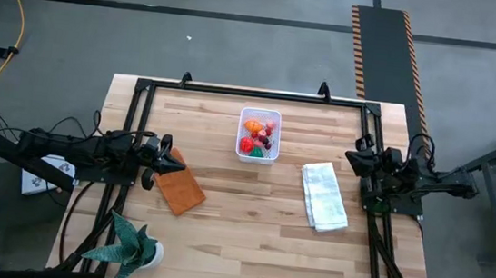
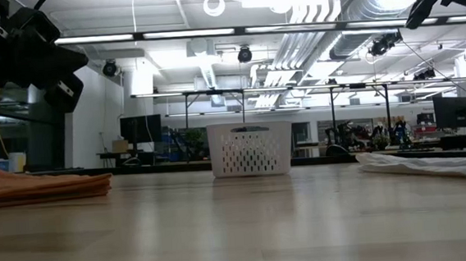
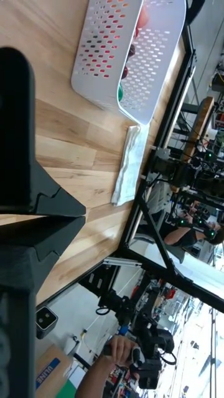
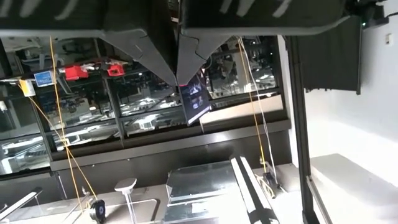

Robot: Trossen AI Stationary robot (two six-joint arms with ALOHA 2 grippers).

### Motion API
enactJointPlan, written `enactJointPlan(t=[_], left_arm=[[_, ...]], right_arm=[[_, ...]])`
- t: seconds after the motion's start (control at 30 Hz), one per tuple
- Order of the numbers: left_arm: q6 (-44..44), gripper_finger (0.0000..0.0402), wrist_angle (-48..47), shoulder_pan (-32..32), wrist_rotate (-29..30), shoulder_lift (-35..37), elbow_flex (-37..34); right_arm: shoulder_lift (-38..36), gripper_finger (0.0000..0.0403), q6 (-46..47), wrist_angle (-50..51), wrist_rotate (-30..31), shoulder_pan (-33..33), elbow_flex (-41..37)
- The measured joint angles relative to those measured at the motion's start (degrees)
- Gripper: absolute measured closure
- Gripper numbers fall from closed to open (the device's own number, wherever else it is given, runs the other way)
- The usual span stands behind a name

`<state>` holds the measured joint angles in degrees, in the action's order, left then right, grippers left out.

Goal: Pick and placing Produce into tupperware
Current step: Return to Home Position

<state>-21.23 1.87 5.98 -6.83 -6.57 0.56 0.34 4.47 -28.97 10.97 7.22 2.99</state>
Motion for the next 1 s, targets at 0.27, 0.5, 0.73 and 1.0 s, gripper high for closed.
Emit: enactJointPlan(t=[0.27,0.5,0.73,1.0], left_arm=[[-0.02,0.0401,0.0,0.0,-0.01,0.02,0.0],[-0.04,0.0401,0.0,0.0,-0.02,0.02,0.0],[0.22,0.0401,0.0,0.0,0.0,0.0,0.0],[-0.02,0.0401,0.0,0.0,-0.01,0.0,0.0]], right_arm=[[0.0,0.0403,-0.47,-3.44,0.53,-0.07,-2.41],[0.0,0.0403,-2.41,1.37,0.58,-0.07,-2.43],[0.0,0.0403,-2.56,13.01,1.34,-0.07,-2.45],[-0.02,0.0403,-4.79,18.0,1.52,-0.07,-2.45]])
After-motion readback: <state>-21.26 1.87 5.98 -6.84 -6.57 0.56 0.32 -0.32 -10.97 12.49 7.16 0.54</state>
